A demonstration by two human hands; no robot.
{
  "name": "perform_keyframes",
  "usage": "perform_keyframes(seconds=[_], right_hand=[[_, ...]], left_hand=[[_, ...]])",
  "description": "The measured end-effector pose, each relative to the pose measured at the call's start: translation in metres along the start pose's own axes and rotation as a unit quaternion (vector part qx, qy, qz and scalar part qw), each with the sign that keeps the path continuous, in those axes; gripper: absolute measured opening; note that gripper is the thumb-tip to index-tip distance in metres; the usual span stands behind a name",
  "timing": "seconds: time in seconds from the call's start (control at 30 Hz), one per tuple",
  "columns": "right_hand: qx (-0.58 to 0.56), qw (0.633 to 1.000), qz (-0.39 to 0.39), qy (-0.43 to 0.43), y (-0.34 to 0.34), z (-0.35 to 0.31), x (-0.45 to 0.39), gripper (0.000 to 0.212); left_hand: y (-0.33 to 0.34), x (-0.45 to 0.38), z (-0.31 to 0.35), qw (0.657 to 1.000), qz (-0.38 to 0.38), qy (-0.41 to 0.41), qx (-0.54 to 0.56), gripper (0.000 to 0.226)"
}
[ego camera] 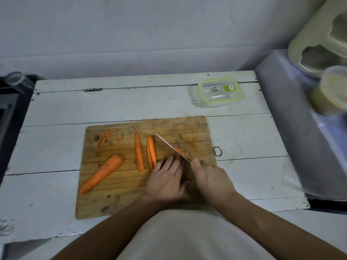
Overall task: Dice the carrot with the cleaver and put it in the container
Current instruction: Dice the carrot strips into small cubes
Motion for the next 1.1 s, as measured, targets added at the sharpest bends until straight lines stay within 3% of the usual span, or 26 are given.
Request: perform_keyframes(seconds=[0.1,0.27,0.33,0.4,0.47,0.6,0.7,0.8,0.93,1.1], right_hand=[[-0.068,0.997,-0.011,0.04,-0.01,0.023,0.002,0.013],[-0.236,0.967,-0.035,0.093,-0.01,0.058,0.01,0.014],[-0.292,0.95,-0.049,0.101,-0.008,0.065,0.011,0.005],[-0.351,0.927,-0.04,0.121,-0.012,0.072,0.012,0.016],[-0.419,0.894,-0.037,0.157,-0.014,0.08,0.018,0.02],[-0.537,0.814,-0.034,0.218,-0.014,0.095,0.028,0.011],[-0.606,0.756,-0.05,0.242,-0.004,0.104,0.034,0.016],[-0.621,0.742,-0.052,0.248,0.004,0.107,0.036,0.017],[-0.644,0.714,-0.016,0.274,0.009,0.11,0.036,0.01],[-0.617,0.738,-0.029,0.272,0.009,0.109,0.037,0.009]], left_hand=[[-0.007,-0.001,-0.005,1.0,0.006,0.016,0.025,0.063],[-0.031,-0.008,-0.02,0.994,-0.001,0.038,0.105,0.043],[-0.039,-0.013,-0.03,0.987,0.014,-0.006,0.16,0.028],[-0.047,-0.02,-0.041,0.979,0.053,-0.063,0.186,0.011],[-0.05,-0.03,-0.047,0.978,0.063,-0.072,0.183,0.015],[-0.038,-0.056,-0.033,0.991,-0.036,0.054,0.115,0.056],[-0.036,-0.066,-0.026,0.99,-0.035,0.078,0.108,0.055],[-0.04,-0.068,-0.023,0.988,-0.002,0.067,0.136,0.044],[-0.035,-0.071,-0.014,0.981,-0.056,0.181,0.039,0.045],[-0.04,-0.065,-0.027,0.982,-0.059,0.181,0.008,0.027]])
Point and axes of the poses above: each hand's wrist, its own x-axis away from the middle knuckle, its own y-axis out of the palm, z = x × y, the point moved 6 cm from there along -x, towards the middle knuckle, and after that the axes turned 1 degree about -x, right-handed, at the moved point
